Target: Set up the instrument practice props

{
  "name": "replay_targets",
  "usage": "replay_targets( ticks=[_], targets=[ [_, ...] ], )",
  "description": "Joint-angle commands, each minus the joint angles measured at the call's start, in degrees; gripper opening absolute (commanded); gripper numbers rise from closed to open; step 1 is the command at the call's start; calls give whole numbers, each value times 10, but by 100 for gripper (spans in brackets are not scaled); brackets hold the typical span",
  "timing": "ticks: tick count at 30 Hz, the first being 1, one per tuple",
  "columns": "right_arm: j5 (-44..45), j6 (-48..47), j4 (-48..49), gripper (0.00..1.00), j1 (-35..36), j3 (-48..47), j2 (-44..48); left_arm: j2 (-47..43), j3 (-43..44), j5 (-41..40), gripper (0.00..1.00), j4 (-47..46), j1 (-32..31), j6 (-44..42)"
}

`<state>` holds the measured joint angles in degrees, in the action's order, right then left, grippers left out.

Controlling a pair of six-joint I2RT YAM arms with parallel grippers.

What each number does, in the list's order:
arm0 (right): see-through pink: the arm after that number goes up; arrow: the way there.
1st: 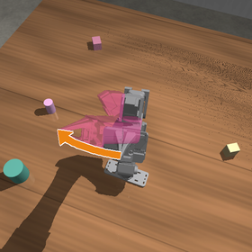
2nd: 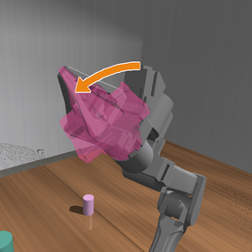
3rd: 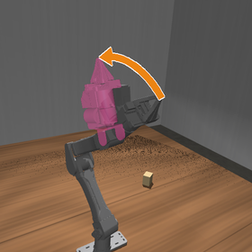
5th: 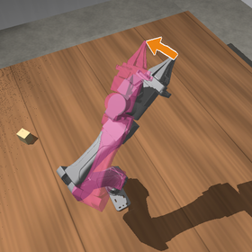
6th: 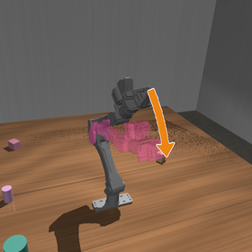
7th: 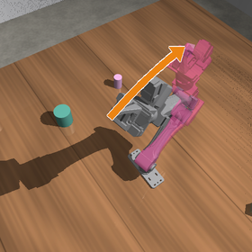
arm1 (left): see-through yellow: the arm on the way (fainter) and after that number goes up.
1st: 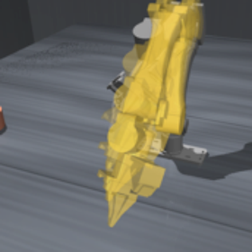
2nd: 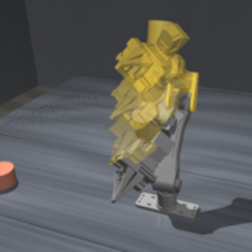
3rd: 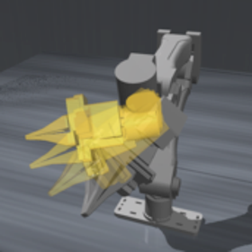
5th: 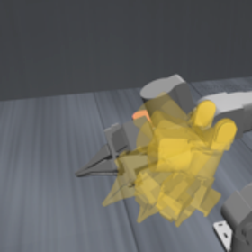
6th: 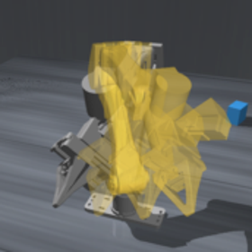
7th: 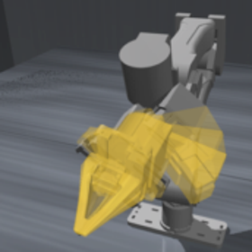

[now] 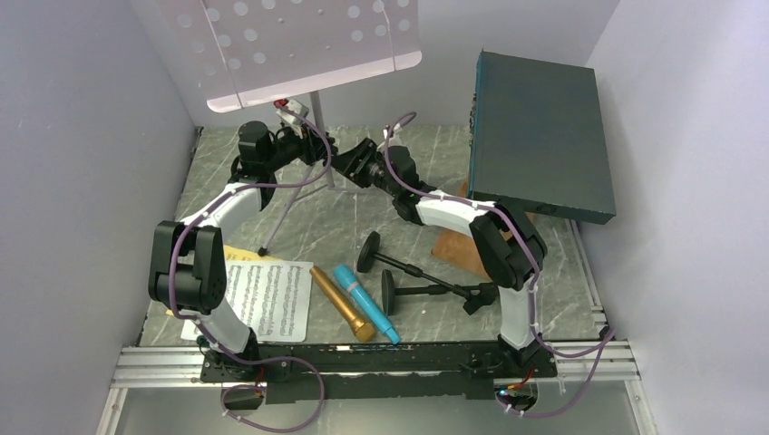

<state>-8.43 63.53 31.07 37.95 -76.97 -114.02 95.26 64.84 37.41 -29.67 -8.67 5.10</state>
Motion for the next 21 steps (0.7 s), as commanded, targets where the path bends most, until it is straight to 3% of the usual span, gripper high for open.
replay_targets(
  ticks=[1,6,13,21],
  targets=[
    [18,-28,-9,52,-19,48,14,-33,3,14,0,4,2,41],
    [-14,-136,30,58,-19,70,45,-31,3,14,0,6,1,39],
    [-134,-509,187,67,6,150,108,-35,3,7,0,16,-2,29],
    [-133,-949,282,79,66,196,103,-39,2,6,0,17,-2,26]
  ],
)
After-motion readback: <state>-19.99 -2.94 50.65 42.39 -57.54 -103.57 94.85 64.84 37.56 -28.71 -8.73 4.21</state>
